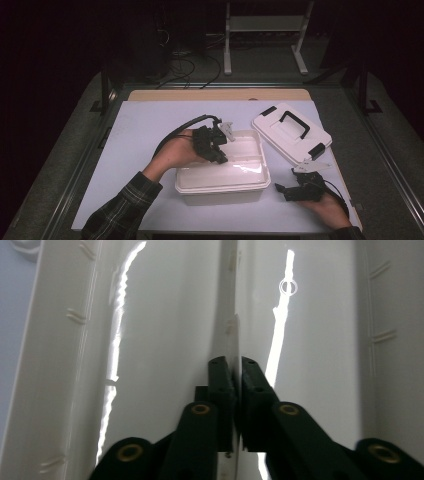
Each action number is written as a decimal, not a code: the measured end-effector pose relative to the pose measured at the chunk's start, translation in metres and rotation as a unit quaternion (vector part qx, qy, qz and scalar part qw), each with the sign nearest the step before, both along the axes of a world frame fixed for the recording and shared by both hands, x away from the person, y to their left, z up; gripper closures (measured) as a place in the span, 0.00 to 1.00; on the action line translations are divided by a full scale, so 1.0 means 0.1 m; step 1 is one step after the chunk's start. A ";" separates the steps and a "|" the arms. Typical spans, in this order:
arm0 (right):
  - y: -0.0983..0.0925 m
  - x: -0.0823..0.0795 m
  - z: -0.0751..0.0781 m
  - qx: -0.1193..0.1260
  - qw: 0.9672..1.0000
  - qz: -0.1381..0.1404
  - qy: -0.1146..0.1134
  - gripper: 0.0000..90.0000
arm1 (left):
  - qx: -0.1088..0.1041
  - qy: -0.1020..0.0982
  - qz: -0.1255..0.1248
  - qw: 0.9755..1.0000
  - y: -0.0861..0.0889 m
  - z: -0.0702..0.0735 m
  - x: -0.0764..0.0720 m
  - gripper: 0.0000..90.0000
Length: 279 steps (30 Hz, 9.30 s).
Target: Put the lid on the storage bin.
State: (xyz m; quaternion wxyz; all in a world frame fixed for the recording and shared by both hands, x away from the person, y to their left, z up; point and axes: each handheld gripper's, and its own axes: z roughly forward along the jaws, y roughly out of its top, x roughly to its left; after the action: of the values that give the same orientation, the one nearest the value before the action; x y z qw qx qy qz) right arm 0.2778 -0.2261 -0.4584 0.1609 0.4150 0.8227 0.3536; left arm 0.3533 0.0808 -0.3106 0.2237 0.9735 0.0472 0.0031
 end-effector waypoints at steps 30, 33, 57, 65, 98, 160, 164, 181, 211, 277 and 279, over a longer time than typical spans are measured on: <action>0.00 0.00 0.00 0.000 1.000 0.000 -0.001 0.17 | -0.026 -0.020 0.087 0.996 0.92 0.27 -0.09 0.16; 0.00 0.00 0.00 -0.001 1.000 0.000 -0.001 0.17 | -0.029 -0.024 0.101 0.994 1.04 0.26 -0.11 0.13; 0.00 0.00 0.00 -0.003 1.000 0.001 -0.002 0.17 | -0.029 -0.028 0.195 0.980 1.87 -0.27 -0.33 0.08; 0.01 0.00 0.00 -0.006 1.000 -0.002 -0.003 0.15 | -0.029 -0.030 0.229 0.973 2.04 -0.62 -0.41 0.04; -0.02 0.23 0.57 -0.045 0.999 0.005 0.005 0.17 | -0.144 -0.062 0.252 0.955 2.24 -1.42 -0.58 0.00; -0.35 2.26 0.86 -0.143 0.976 -0.036 0.162 0.59 | -0.148 -0.060 0.256 0.954 2.24 -1.43 -0.58 0.00; -0.36 2.27 0.83 -0.144 0.974 -0.034 0.172 0.66 | -0.147 -0.060 0.255 0.954 2.24 -1.43 -0.58 0.00; -0.28 2.25 0.86 -0.153 0.973 -0.012 0.172 0.94 | -0.147 -0.060 0.256 0.954 2.24 -1.43 -0.58 0.00; 0.01 1.61 2.46 -0.093 0.984 0.128 0.077 0.94 | -0.147 -0.061 0.255 0.954 2.24 -1.43 -0.58 0.00; 2.04 0.93 1.98 -0.152 0.868 0.464 0.089 0.91 | -0.146 -0.062 0.254 0.954 2.24 -1.43 -0.58 0.00; 2.03 0.91 1.98 -0.156 0.872 0.458 0.079 0.74 | -0.146 -0.062 0.254 0.954 2.24 -1.43 -0.58 0.00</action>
State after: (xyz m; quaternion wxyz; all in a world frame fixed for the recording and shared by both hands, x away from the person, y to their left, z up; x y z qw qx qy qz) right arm 0.3690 -0.0233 -0.2602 -0.0222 -0.0123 0.9749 0.2211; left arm 0.2951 0.3052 -0.4536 0.3576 0.8839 0.2794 0.1130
